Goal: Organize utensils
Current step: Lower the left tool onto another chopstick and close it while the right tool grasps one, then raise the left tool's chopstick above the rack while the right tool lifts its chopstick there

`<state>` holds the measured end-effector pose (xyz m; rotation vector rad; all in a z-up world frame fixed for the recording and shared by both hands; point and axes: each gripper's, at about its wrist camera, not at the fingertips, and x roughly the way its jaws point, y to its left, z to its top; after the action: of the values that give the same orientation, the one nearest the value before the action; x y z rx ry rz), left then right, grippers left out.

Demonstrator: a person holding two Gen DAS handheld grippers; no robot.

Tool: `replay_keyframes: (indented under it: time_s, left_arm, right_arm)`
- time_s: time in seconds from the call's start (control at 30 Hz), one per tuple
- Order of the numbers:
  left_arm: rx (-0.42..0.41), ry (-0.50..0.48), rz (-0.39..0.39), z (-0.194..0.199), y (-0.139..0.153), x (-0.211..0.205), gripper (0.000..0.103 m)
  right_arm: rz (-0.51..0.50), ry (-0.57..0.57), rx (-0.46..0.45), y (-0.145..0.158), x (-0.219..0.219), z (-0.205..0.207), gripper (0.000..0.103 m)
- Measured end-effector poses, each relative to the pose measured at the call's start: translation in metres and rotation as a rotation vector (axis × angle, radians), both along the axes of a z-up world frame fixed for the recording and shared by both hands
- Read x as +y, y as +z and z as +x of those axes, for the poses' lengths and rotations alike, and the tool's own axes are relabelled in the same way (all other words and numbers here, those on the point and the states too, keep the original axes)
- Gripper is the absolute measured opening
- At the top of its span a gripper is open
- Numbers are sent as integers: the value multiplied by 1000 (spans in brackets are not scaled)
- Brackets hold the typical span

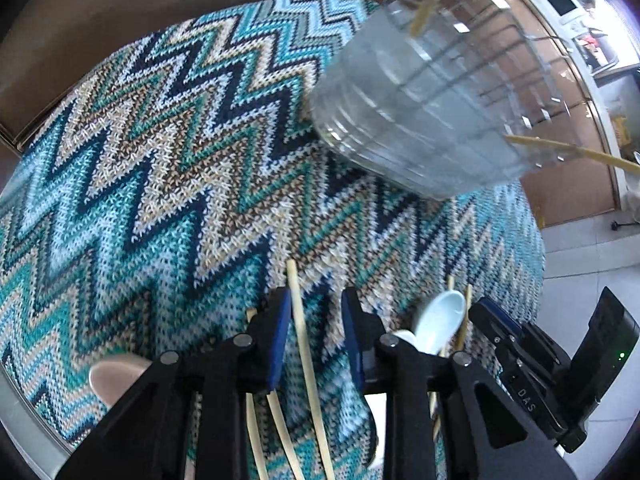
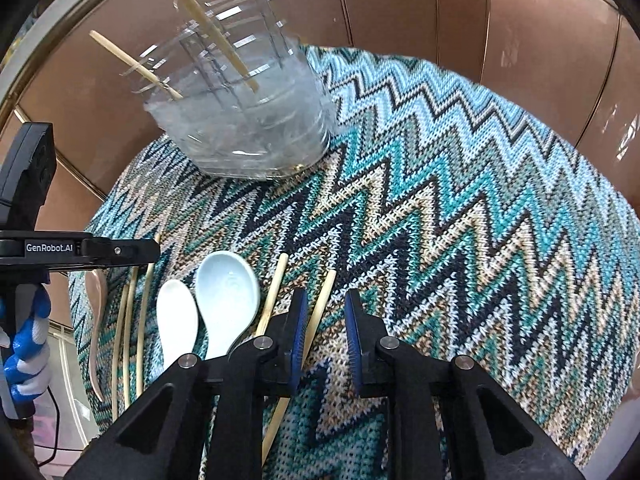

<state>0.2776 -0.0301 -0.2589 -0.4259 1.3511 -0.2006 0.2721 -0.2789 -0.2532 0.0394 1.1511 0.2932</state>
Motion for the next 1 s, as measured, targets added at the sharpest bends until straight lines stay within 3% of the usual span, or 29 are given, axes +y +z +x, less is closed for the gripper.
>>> replay_keyframes:
  time_s: [0.33, 0.53, 0.73, 1.0]
  left_arm:
    - [23, 52, 12, 10, -16, 5, 6]
    - [16, 89, 1, -4, -10, 11, 5]
    - [-68, 81, -21, -27, 20, 15, 5]
    - [-209, 35, 9, -64, 73, 8, 5]
  right_arm:
    - [5, -10, 54, -18, 2, 17, 10]
    - [17, -21, 46, -17, 5, 15, 6]
    - [74, -34, 0, 4, 1, 1, 5]
    - [130, -1, -116, 55, -3, -38, 5]
